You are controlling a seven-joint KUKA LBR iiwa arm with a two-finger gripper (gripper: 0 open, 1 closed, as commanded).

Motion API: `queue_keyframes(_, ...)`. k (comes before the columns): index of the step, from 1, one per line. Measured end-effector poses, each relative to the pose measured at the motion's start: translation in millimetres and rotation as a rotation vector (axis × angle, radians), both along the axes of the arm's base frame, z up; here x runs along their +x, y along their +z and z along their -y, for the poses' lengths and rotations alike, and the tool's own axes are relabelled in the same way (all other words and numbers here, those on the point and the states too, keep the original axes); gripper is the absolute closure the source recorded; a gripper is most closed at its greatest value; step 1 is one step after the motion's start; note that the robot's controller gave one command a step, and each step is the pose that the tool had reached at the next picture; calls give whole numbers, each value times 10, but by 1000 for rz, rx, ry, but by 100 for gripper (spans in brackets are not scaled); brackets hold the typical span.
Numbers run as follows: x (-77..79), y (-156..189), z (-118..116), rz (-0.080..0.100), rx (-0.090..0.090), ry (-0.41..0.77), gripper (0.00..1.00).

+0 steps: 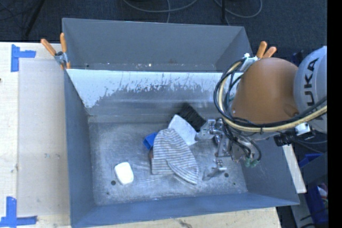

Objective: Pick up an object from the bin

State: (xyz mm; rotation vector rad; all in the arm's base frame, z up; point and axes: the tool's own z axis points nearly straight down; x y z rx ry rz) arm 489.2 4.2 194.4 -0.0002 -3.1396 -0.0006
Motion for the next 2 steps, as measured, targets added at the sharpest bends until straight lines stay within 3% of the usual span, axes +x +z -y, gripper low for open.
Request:
queue_keyframes(1,0,0,0,0,0,0,0)
queue_keyframes(2,319,-1131,-271,-2,-1,111,100)
